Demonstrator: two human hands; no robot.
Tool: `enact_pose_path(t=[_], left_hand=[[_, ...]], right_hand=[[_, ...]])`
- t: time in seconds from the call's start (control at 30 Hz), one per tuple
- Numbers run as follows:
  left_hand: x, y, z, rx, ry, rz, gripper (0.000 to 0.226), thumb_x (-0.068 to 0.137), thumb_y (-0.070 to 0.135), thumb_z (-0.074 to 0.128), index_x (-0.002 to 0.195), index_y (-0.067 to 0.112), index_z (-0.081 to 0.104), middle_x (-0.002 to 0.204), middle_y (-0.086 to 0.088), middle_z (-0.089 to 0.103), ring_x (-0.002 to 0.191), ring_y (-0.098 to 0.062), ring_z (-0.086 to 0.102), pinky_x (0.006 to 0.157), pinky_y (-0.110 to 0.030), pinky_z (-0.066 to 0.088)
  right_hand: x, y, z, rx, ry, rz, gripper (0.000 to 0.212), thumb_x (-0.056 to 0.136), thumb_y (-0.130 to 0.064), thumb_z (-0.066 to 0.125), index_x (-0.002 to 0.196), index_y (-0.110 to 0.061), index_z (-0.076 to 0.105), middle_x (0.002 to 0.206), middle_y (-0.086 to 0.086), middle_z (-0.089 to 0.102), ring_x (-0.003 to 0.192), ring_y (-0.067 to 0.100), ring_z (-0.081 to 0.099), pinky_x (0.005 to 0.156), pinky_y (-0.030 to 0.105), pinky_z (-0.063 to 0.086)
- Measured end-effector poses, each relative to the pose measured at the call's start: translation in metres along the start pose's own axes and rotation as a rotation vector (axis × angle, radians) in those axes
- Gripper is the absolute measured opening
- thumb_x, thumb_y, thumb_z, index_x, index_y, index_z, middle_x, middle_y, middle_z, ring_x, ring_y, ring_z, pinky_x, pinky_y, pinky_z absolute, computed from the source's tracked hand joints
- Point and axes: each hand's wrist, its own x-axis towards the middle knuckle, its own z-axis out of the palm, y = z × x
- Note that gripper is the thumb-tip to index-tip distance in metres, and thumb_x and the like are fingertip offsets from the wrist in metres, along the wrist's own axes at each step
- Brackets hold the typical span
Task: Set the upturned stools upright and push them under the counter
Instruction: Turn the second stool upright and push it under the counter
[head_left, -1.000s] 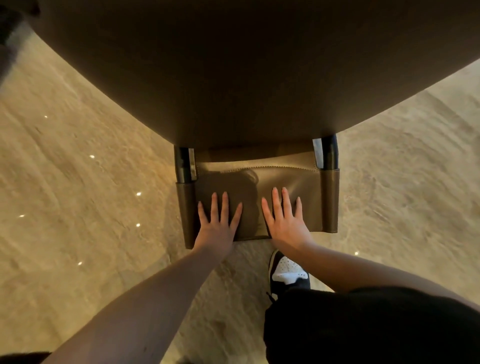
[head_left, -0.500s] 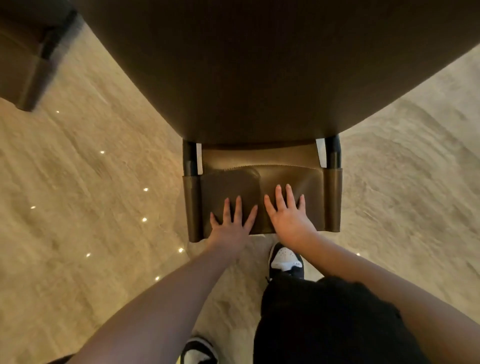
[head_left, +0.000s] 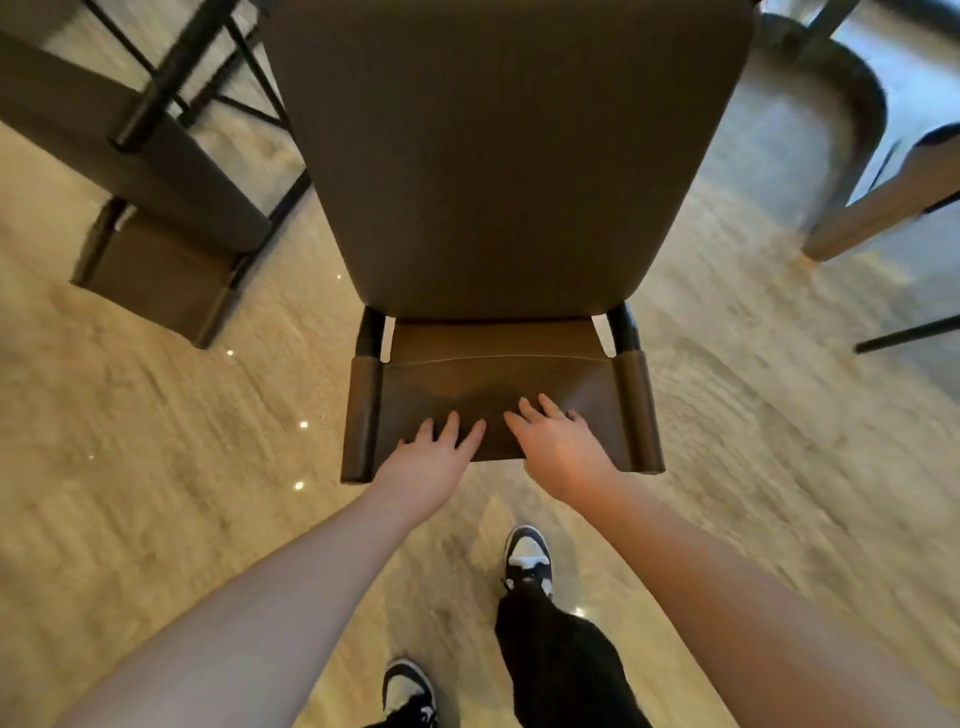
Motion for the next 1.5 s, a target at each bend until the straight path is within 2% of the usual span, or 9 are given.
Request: enact_pose_path(t=[0.2, 0.3, 0.47, 0.63, 0.87, 1.07, 1.2, 1.37, 1.5], left_hand=[[-0.027, -0.010, -0.141, 0.004, 0.011, -0.050, 0.098, 0.089, 0.011, 0.069, 0.157, 0.036, 0.004, 0.165, -0.007, 0.018, 0.146, -0.034, 0.031, 0.106, -0.048, 0.043], [-0.039, -0.019, -0.209, 0.024, 0.062, -0.081, 0.095, 0.088, 0.008, 0.071, 0.157, 0.033, 0.011, 0.161, -0.009, 0.030, 0.137, -0.031, 0.046, 0.100, -0.043, 0.049], [-0.058, -0.031, -0.306, 0.033, 0.078, -0.089, 0.076, 0.090, 0.003, 0.061, 0.154, 0.026, 0.027, 0.130, -0.007, 0.061, 0.104, -0.026, 0.066, 0.084, -0.039, 0.059], [-0.065, -0.050, -0.382, 0.066, 0.146, -0.052, 0.067, 0.091, 0.000, 0.052, 0.151, 0.022, 0.030, 0.105, -0.006, 0.063, 0.072, -0.020, 0.057, 0.060, -0.033, 0.048], [-0.045, -0.089, -0.449, 0.100, 0.330, 0.030, 0.052, 0.092, 0.005, 0.053, 0.139, 0.022, 0.039, 0.096, -0.002, 0.064, 0.075, -0.025, 0.065, 0.057, -0.035, 0.042], [-0.009, -0.128, -0.487, 0.058, 0.450, 0.114, 0.071, 0.092, 0.002, 0.054, 0.152, 0.025, 0.022, 0.127, -0.004, 0.058, 0.097, -0.025, 0.066, 0.067, -0.038, 0.052], [0.006, -0.152, -0.518, 0.088, 0.526, 0.158, 0.067, 0.097, 0.006, 0.047, 0.156, 0.022, 0.019, 0.137, -0.005, 0.052, 0.108, -0.024, 0.063, 0.073, -0.036, 0.054], [0.031, -0.188, -0.574, 0.058, 0.655, 0.129, 0.042, 0.106, 0.030, 0.036, 0.147, 0.023, 0.037, 0.114, 0.000, 0.067, 0.088, -0.024, 0.070, 0.065, -0.038, 0.057], [0.061, -0.212, -0.628, 0.079, 0.686, 0.216, 0.039, 0.104, 0.049, 0.034, 0.132, 0.025, 0.049, 0.101, 0.001, 0.072, 0.077, -0.031, 0.070, 0.059, -0.038, 0.049]], right_hand=[[-0.023, -0.003, -0.137, -0.013, 0.049, 0.042, 0.061, 0.096, -0.010, 0.052, 0.151, -0.019, 0.029, 0.159, 0.007, 0.028, 0.147, 0.030, 0.024, 0.110, 0.047, 0.034], [-0.025, -0.004, -0.203, -0.035, 0.110, 0.027, 0.053, 0.096, -0.009, 0.050, 0.147, -0.017, 0.037, 0.152, 0.007, 0.041, 0.141, 0.029, 0.036, 0.103, 0.045, 0.042], [-0.030, -0.003, -0.291, -0.087, 0.199, 0.008, 0.035, 0.096, -0.009, 0.047, 0.129, -0.014, 0.054, 0.128, 0.005, 0.060, 0.115, 0.026, 0.058, 0.087, 0.040, 0.051], [-0.021, 0.000, -0.362, -0.058, 0.225, 0.027, 0.026, 0.096, -0.013, 0.050, 0.121, -0.017, 0.058, 0.114, 0.004, 0.066, 0.100, 0.025, 0.065, 0.081, 0.039, 0.055], [-0.001, 0.011, -0.442, -0.121, 0.349, 0.014, 0.016, 0.102, -0.026, 0.043, 0.102, -0.020, 0.057, 0.088, 0.001, 0.067, 0.078, 0.026, 0.067, 0.057, 0.035, 0.044], [0.026, 0.032, -0.501, -0.183, 0.425, 0.003, 0.034, 0.102, -0.047, 0.037, 0.108, -0.019, 0.055, 0.093, 0.000, 0.067, 0.081, 0.026, 0.068, 0.057, 0.037, 0.046], [0.041, 0.043, -0.540, -0.118, 0.471, 0.060, 0.045, 0.098, -0.058, 0.035, 0.107, -0.021, 0.058, 0.094, -0.002, 0.069, 0.082, 0.023, 0.068, 0.057, 0.034, 0.046], [0.070, 0.053, -0.594, -0.067, 0.515, 0.125, 0.052, 0.093, -0.068, 0.029, 0.099, -0.025, 0.058, 0.084, -0.005, 0.066, 0.074, 0.020, 0.066, 0.053, 0.031, 0.039], [0.103, 0.072, -0.642, -0.039, 0.509, 0.139, 0.052, 0.093, -0.069, 0.030, 0.098, -0.027, 0.059, 0.082, -0.003, 0.068, 0.077, 0.022, 0.068, 0.057, 0.033, 0.048]])
